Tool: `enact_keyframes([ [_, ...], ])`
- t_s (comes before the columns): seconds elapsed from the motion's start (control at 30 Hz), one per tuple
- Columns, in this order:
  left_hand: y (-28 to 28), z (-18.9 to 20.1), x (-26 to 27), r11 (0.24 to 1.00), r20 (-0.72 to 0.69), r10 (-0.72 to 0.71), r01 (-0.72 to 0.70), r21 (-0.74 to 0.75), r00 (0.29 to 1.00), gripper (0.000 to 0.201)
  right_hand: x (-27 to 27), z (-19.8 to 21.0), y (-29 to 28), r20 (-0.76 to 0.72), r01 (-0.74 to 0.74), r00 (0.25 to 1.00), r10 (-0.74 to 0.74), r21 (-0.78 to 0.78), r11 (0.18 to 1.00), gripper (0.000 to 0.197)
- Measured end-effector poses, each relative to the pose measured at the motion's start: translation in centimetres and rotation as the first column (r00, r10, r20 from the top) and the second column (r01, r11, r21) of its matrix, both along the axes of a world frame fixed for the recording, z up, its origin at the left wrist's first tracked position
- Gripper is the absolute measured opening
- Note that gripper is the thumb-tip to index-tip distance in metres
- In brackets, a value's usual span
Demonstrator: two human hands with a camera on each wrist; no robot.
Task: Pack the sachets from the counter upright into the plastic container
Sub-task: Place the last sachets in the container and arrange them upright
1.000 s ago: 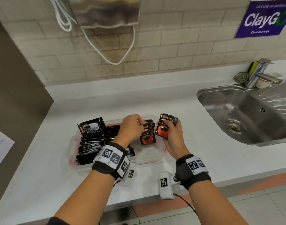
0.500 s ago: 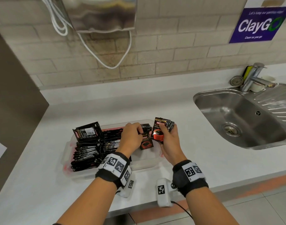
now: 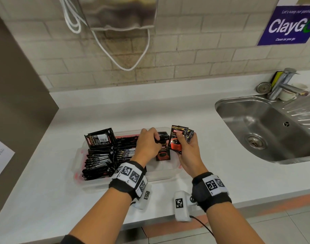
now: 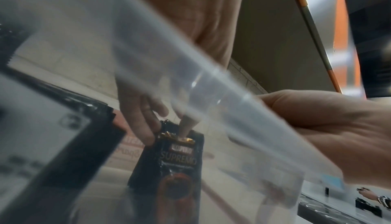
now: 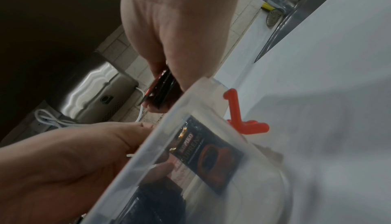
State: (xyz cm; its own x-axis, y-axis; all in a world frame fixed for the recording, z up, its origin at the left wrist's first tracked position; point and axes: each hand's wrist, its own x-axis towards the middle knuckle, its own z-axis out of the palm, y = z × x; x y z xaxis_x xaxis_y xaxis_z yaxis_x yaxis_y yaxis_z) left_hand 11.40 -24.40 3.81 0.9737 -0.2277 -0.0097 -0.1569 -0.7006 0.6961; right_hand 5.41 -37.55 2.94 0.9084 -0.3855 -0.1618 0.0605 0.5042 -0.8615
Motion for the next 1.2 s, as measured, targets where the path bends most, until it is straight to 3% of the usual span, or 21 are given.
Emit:
enact_keyframes([
  [0.13, 0.3, 1.4, 0.3, 0.987, 0.079, 0.071, -0.059, -0.151, 0.994, 0.011, -0.1, 0.1, 0.1, -0.003, 0.000, 1.000, -0.001, -0.041, 0.999, 0.019],
  [0.23, 0.3, 3.0, 0.5, 0.935, -0.022, 0.019, -0.025, -0.355, 1.000, 0.010, -0.2, 0.2, 0.1, 0.005, -0.008, 1.000, 0.009, -0.096, 0.995, 0.028],
  [0.37, -0.1, 4.1, 0.4, 0.933, -0.130, -0.105, 0.052, -0.356, 0.986, 0.029, -0.3, 0.1, 0.2, 0.031, -0.029, 0.999, 0.033, -0.135, 0.990, 0.034],
  [0.63, -0.1, 4.5, -0.3, 0.915, -0.128, -0.066, 0.009, -0.404, 0.989, 0.018, -0.2, -0.3, 0.2, 0.063, -0.018, 0.998, 0.028, -0.159, 0.987, 0.049],
  [0.77, 1.2, 4.6, 0.3, 0.906, -0.106, 0.019, -0.062, -0.419, 0.994, 0.018, 0.2, -0.5, -0.2, -0.003, -0.003, 1.000, 0.003, -0.006, 1.000, 0.023],
  [0.83, 2.0, 4.3, 0.5, 0.903, -0.106, 0.080, -0.117, -0.414, 0.991, 0.018, 0.3, -0.6, -0.4, -0.014, 0.020, 1.000, -0.019, 0.081, 0.996, 0.013],
  [1.0, 2.6, 3.8, 0.2, 0.928, -0.114, 0.135, -0.166, -0.333, 0.984, 0.026, 0.1, -0.5, -0.4, 0.034, 0.020, 0.999, -0.025, 0.126, 0.992, 0.027],
  [1.2, 1.0, 2.4, -0.7, 0.999, -0.159, -0.030, 0.023, -0.049, 0.987, 0.026, 0.0, -0.3, -0.2, 0.020, 0.015, 1.000, -0.018, 0.128, 0.992, 0.032],
])
